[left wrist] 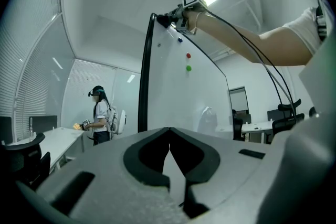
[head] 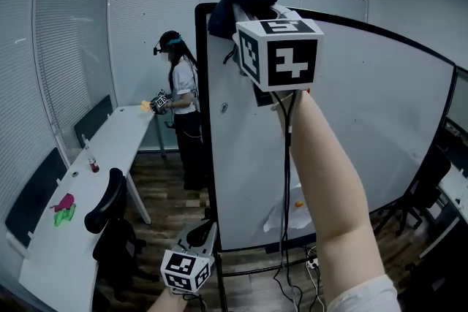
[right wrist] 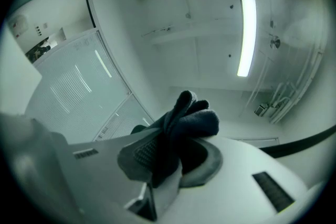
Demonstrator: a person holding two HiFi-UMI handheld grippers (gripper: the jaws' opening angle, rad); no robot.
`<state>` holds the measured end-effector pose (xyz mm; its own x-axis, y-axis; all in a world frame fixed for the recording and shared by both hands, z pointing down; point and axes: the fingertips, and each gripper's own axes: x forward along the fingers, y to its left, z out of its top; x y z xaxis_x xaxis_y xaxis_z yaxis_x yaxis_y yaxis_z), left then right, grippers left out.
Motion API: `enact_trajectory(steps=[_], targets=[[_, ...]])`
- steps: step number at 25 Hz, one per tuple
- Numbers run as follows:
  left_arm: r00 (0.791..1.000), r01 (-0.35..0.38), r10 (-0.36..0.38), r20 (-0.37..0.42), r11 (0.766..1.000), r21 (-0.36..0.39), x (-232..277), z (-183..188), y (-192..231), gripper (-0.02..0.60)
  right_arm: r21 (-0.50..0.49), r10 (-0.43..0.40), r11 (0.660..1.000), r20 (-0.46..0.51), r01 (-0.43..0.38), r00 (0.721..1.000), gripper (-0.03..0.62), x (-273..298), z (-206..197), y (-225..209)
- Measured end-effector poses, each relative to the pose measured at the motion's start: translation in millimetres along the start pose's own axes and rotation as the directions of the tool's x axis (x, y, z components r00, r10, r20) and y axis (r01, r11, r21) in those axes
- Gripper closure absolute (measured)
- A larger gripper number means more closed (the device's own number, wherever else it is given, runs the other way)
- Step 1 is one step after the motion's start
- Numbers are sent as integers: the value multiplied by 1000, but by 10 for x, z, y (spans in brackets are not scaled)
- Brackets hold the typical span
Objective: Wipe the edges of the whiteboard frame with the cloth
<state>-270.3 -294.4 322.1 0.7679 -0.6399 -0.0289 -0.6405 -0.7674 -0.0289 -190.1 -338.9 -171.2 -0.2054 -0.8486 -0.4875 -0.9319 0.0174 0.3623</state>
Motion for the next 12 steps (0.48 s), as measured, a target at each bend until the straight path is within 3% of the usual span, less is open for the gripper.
enact_trajectory(steps=[4,12], targets=[[1000,25,-25,-10,1000,-2,161,-30,-199,563,-2,-3,1000,7,3,1000,526,-33,-63,-107],[1000,1,-2,-16,998,-58,732,-212,-636,563,-28,47,999,17,-46,999,526,-220,-97,-577]])
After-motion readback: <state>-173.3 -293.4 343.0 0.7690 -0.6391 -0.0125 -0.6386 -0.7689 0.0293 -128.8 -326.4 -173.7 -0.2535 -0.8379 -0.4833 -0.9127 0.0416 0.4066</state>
